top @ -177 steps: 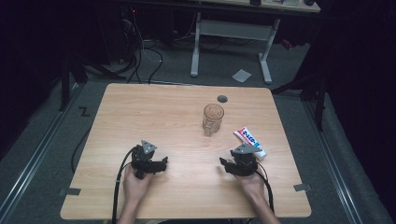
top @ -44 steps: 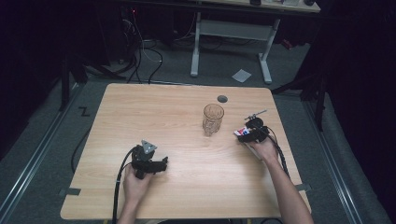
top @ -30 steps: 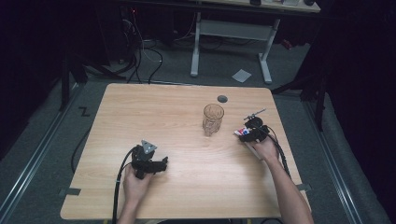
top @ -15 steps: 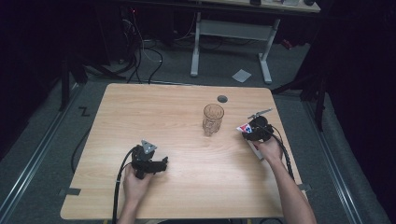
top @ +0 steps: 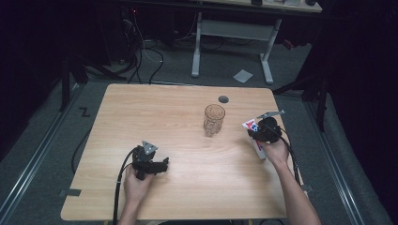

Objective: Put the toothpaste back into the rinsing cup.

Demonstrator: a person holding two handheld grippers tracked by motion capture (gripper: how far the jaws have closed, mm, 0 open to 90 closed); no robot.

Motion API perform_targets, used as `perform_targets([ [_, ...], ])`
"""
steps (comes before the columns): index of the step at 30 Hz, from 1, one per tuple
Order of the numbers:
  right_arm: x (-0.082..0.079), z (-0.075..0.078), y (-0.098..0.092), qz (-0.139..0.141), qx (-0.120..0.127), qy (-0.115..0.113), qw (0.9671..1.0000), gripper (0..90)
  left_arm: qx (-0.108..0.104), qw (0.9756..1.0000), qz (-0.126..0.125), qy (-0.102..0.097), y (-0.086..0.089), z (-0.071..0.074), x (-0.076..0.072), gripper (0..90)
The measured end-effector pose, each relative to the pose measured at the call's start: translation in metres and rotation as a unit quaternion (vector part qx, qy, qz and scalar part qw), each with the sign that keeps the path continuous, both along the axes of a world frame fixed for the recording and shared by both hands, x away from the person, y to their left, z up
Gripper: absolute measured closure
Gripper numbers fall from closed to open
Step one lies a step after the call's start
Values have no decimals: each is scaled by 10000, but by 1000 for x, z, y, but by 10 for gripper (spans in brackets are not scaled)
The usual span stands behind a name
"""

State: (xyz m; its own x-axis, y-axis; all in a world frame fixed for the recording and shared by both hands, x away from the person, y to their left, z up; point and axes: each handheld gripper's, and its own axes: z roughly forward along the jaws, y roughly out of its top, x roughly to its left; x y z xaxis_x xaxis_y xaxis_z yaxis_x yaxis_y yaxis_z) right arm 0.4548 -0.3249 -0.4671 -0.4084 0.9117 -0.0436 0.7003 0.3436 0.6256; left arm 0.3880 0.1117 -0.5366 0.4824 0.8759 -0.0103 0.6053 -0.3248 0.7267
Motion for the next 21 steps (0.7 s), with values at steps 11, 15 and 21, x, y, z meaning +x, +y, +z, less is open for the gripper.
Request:
perform_targets([
  [11,-12,13,3,204,231,-246,9992,646,-3,10000,4,-1,0,0,0,152],
  [15,-16,20,7,312,345,-379,9982,646,-2,10000,4,-1,0,0,0,151],
  [21,-21,29,12,466,575,-534,9958,648,-1,10000,3,0,0,0,0,151],
])
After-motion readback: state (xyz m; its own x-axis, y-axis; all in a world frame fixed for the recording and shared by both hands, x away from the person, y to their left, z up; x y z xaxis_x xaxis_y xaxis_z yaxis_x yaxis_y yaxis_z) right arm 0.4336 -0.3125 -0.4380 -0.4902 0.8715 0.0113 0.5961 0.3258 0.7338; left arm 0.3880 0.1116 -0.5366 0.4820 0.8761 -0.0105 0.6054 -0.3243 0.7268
